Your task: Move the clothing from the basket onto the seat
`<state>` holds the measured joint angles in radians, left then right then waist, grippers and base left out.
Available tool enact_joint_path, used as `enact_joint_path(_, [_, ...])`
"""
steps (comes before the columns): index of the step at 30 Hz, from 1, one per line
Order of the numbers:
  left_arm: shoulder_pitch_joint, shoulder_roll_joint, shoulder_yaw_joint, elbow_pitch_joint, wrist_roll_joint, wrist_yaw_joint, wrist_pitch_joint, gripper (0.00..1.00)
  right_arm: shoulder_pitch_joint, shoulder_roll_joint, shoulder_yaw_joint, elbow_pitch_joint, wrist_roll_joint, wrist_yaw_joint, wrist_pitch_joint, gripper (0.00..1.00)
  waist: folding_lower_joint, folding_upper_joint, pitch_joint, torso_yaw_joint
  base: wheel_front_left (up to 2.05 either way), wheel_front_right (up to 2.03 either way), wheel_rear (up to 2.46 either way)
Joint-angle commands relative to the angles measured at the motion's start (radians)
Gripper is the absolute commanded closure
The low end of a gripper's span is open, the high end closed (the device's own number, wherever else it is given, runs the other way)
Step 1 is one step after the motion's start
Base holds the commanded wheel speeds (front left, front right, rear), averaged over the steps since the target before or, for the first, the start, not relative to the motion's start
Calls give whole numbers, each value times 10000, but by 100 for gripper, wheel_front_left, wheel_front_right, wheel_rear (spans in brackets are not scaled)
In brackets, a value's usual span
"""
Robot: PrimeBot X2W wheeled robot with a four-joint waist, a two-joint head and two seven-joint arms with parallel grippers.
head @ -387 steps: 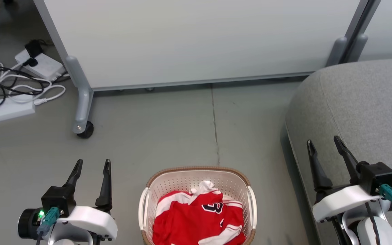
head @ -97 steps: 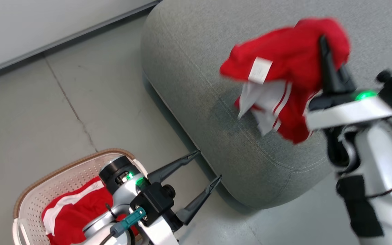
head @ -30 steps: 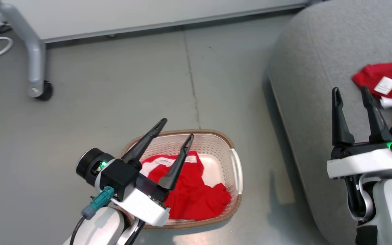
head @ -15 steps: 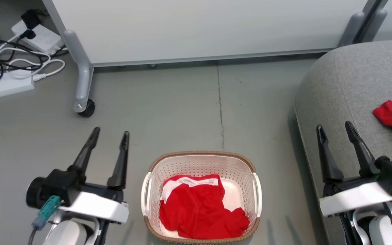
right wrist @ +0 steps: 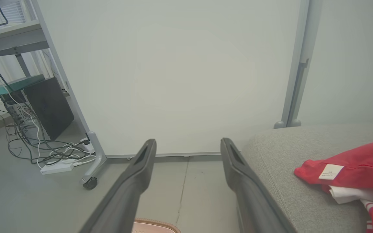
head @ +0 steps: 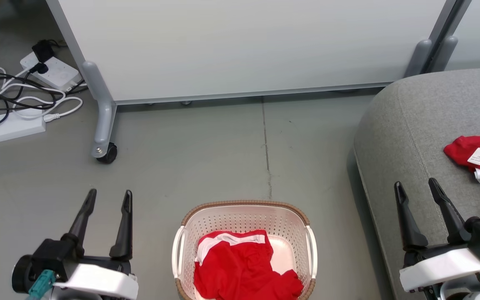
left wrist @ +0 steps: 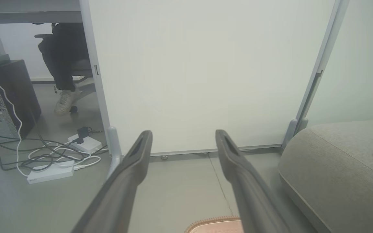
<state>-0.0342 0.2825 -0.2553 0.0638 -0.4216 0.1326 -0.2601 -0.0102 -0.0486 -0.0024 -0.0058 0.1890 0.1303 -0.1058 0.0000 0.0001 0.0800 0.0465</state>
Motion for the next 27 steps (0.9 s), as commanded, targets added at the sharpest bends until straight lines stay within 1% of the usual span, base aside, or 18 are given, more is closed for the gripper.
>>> enact_joint_path(1, [134, 15, 36, 47, 87, -70, -42, 0, 112, -39, -54, -54, 41, 10, 35, 0, 0, -1, -53, 2, 0, 0, 0])
enact_joint_path(13, [567, -190, 29, 369, 412, -340, -43, 0, 577, -40, -325, -28, 130, 10, 192, 0, 0, -1, -449, 25, 0, 0, 0])
enact_joint_path(27, [553, -302, 108, 641, 470, -475, -43, 0, 628, -39, -279, -88, 83, 10, 364, 0, 0, -1, -605, -22, 0, 0, 0])
